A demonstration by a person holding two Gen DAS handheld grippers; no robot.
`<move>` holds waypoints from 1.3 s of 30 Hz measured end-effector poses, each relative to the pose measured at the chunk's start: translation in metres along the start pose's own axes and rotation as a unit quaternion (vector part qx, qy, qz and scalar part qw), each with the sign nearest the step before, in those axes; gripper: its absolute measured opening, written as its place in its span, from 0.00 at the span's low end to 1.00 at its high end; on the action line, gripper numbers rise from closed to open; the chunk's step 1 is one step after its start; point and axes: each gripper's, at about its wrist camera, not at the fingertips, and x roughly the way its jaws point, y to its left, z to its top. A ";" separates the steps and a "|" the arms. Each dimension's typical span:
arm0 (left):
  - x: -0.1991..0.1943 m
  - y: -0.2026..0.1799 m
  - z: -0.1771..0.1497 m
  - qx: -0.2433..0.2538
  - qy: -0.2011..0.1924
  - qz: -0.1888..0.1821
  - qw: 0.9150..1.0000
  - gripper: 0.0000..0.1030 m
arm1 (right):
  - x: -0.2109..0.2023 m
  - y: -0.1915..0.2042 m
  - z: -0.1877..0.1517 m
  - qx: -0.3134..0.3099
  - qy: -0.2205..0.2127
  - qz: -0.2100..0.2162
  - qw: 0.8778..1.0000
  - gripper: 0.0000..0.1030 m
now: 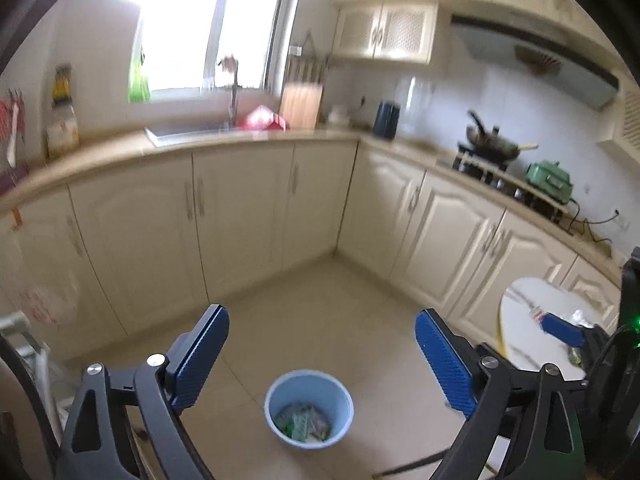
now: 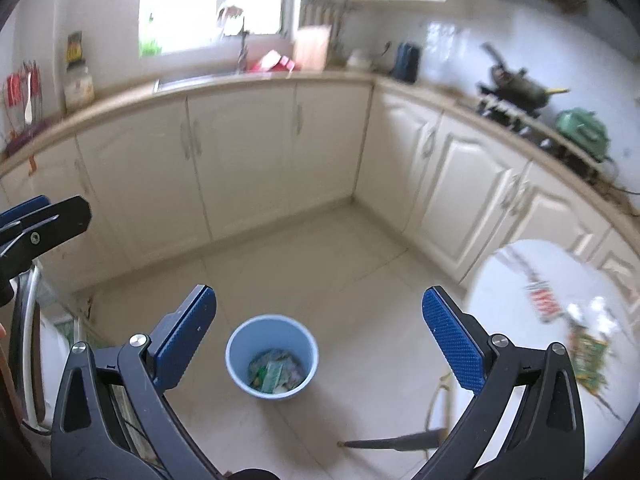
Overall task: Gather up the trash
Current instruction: 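Move both tools back toward the table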
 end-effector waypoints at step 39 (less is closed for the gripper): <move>-0.109 -0.159 -0.179 0.129 -0.158 -0.056 0.977 0.99 | -0.275 -0.166 -0.093 0.153 -0.215 -0.199 0.944 1.00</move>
